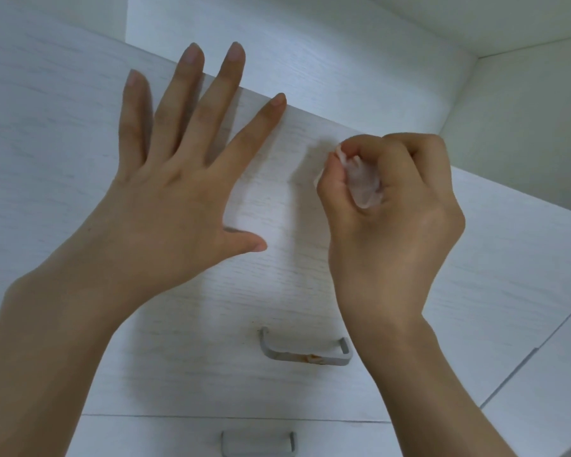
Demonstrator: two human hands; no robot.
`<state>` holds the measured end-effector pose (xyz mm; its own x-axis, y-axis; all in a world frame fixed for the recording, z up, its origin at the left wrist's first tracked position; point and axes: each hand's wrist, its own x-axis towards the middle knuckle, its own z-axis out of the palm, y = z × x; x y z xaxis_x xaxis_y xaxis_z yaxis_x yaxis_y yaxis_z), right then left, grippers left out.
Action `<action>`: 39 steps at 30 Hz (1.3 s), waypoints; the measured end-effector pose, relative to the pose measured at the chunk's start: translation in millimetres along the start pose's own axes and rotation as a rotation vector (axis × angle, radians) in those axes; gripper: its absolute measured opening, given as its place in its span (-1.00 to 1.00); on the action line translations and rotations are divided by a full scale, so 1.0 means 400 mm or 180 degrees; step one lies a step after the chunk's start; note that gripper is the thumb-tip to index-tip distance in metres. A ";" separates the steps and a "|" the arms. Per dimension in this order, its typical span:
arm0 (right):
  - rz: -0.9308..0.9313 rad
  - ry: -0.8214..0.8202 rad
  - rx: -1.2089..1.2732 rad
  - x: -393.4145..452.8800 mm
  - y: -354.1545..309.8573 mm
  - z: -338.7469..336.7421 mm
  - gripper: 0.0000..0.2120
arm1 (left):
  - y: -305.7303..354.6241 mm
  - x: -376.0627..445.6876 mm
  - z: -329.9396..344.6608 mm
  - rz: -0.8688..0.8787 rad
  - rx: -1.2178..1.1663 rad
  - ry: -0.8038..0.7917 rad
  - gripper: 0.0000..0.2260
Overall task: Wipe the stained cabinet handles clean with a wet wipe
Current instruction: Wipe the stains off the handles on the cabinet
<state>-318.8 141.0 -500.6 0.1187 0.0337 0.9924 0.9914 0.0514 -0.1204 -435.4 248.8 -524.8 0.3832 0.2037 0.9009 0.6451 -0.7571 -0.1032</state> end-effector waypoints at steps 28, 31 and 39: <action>0.2065 0.1036 0.0761 -0.017 0.161 -0.106 -0.86 | 0.001 -0.024 0.013 0.0369 0.0133 0.0204 -0.03; 0.2150 0.0828 0.0675 -0.043 0.179 -0.127 -0.93 | 0.007 -0.065 0.031 0.0651 0.0342 0.0192 -0.04; 0.2052 -0.0265 0.0591 -0.181 0.191 -0.165 -0.88 | 0.018 -0.238 0.107 0.0909 0.0682 -0.0035 -0.14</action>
<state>-248.0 76.7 -579.9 0.6714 0.1915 0.7159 0.6968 0.1655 -0.6979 -439.0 250.7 -629.2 0.5745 0.0102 0.8184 0.6344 -0.6374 -0.4374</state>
